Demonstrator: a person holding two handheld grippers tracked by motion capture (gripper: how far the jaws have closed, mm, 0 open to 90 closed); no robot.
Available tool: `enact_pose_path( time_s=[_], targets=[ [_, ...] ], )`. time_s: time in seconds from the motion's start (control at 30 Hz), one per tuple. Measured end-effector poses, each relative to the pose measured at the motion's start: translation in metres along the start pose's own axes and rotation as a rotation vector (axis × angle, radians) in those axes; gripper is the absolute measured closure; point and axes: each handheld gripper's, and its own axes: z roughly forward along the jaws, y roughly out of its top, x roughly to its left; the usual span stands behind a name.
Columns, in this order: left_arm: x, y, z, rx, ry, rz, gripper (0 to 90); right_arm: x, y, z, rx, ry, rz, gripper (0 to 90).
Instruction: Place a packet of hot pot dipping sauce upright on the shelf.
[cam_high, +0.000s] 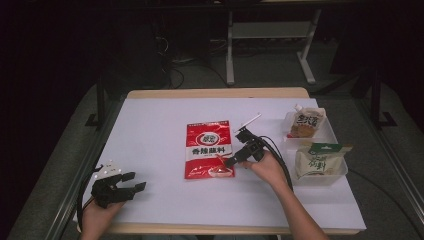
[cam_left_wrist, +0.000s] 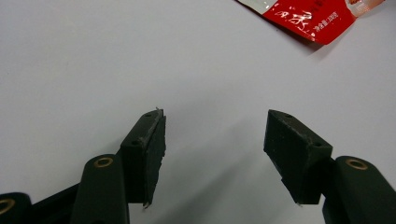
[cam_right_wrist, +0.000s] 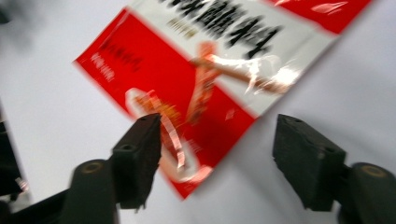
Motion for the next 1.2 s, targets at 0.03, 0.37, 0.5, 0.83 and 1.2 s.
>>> enact_pose_path(
  time_s=[0.03,0.37,0.5,0.83,1.2],
  targets=[
    [0.0,0.0,0.0,0.007,0.0,0.003,38.5,-0.001,0.004,-0.002,-0.004,-0.006,0.002,30.6],
    [0.001,0.0,0.001,0.007,-0.005,0.006,38.5,-0.011,0.047,-0.01,-0.058,-0.089,-0.031,29.4],
    [0.001,0.0,0.001,0.01,-0.007,0.007,38.4,-0.014,0.072,-0.008,-0.067,-0.1,-0.068,29.4],
    [0.002,-0.001,0.002,0.006,-0.008,-0.006,38.3,-0.039,0.104,0.006,-0.051,-0.114,-0.047,27.0],
    [0.002,-0.002,0.003,0.005,-0.013,-0.011,38.3,-0.064,0.107,0.024,-0.081,-0.148,-0.032,27.9]
  ],
)
